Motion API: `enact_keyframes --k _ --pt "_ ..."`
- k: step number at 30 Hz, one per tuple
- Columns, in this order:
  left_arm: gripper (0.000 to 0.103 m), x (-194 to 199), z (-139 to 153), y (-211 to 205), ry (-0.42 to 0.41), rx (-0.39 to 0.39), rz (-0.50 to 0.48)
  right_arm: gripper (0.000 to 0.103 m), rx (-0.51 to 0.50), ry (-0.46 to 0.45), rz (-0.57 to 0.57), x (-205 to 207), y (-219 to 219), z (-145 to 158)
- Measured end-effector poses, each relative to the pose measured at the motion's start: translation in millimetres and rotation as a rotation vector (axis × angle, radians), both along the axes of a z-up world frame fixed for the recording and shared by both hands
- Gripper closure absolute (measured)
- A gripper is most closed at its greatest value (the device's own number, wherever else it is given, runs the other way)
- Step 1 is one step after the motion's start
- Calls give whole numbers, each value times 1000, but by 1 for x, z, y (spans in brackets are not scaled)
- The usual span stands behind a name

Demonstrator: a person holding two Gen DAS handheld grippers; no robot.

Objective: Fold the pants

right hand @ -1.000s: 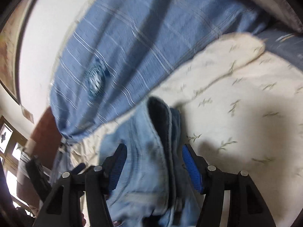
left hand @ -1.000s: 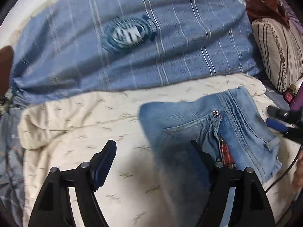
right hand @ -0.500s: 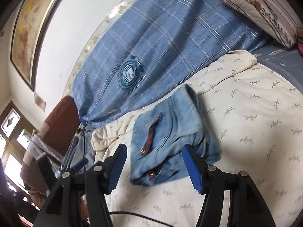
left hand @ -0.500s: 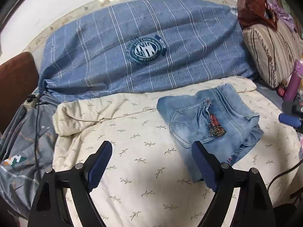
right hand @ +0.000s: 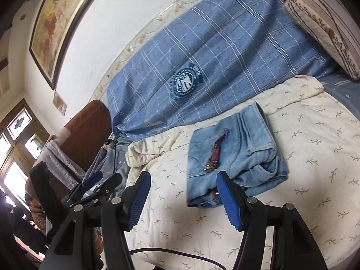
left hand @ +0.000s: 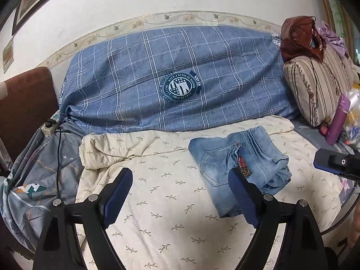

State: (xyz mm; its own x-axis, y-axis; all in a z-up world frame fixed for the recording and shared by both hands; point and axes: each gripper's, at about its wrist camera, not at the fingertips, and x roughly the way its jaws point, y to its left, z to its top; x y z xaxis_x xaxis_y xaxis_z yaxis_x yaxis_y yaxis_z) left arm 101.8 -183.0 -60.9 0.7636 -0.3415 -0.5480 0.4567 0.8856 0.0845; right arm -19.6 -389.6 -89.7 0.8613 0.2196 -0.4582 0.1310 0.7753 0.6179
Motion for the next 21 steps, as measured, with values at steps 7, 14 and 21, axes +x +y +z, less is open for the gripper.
enact_keyframes --k 7,14,21 --pt "7 -3 3 1 -12 -4 13 39 -6 -5 11 0 9 6" --pt "7 3 -2 -2 7 2 17 39 -3 6 10 5 7 0" --pt "3 17 -24 -13 57 52 -4 39 7 46 -23 11 -7 -21"
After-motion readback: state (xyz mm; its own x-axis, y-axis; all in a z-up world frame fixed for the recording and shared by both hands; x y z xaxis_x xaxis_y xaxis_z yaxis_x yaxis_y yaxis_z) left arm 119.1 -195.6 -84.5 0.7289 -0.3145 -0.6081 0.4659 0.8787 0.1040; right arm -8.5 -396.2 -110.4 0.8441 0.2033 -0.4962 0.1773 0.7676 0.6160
